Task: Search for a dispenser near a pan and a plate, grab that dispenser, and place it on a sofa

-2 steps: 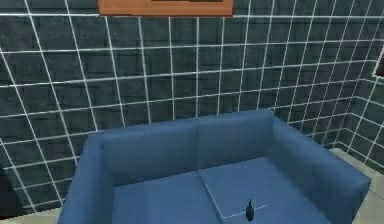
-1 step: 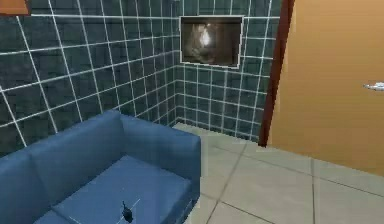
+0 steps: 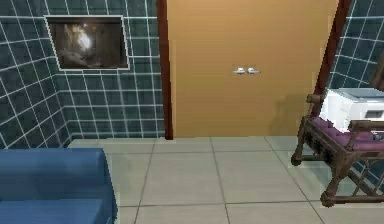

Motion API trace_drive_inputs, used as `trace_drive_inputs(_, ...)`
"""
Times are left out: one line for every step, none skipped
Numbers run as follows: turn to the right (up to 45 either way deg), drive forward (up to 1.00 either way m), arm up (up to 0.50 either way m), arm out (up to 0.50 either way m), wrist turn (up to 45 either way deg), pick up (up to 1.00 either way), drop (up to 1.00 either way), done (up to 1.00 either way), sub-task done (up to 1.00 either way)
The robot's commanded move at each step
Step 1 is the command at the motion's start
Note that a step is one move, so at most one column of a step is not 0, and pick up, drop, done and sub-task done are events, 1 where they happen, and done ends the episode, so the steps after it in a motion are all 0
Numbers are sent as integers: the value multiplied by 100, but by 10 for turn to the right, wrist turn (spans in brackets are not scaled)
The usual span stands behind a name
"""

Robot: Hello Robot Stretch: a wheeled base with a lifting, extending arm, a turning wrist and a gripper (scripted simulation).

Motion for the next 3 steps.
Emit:
trace_drive_inputs(0,30,0,0,0,0,0,0,0)
trace_drive_inputs(450,0,0,0,0,0,0,0,0)
trace_drive_inputs(450,0,0,0,0,0,0,0,0)
